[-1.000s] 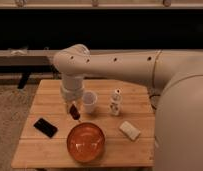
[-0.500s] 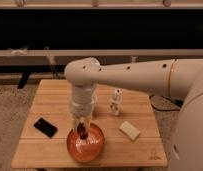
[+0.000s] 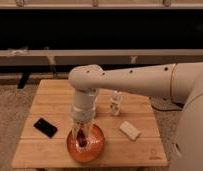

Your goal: Place the pepper in the ceramic bowl

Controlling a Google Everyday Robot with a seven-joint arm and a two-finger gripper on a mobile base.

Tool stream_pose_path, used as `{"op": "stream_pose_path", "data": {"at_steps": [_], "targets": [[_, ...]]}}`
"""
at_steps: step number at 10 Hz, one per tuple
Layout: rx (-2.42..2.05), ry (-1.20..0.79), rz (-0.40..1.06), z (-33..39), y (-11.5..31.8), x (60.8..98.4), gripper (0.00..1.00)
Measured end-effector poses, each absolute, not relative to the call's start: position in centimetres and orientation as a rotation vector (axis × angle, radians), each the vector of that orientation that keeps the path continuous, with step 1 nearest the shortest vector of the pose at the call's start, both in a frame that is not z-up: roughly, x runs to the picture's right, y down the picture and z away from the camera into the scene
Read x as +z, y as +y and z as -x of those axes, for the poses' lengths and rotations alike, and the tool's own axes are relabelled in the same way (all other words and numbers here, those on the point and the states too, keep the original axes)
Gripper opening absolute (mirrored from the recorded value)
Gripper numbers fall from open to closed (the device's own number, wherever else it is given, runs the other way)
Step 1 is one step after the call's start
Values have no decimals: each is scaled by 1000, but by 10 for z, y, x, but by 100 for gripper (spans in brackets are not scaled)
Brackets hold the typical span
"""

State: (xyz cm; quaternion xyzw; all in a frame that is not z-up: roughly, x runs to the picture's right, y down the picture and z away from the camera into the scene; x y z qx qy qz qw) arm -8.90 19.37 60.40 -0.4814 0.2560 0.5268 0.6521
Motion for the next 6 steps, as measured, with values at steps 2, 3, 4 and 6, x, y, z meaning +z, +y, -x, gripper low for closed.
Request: {"op": "stream_pose_path", "data": {"at_steps": [2,3,4,6], "targets": [[1197,585,1095,88,194,604,80],[1199,585,1095,88,194,604,80],[1197,585,1095,88,194,604,80],[1198,585,1095,88,194,604,80]]}}
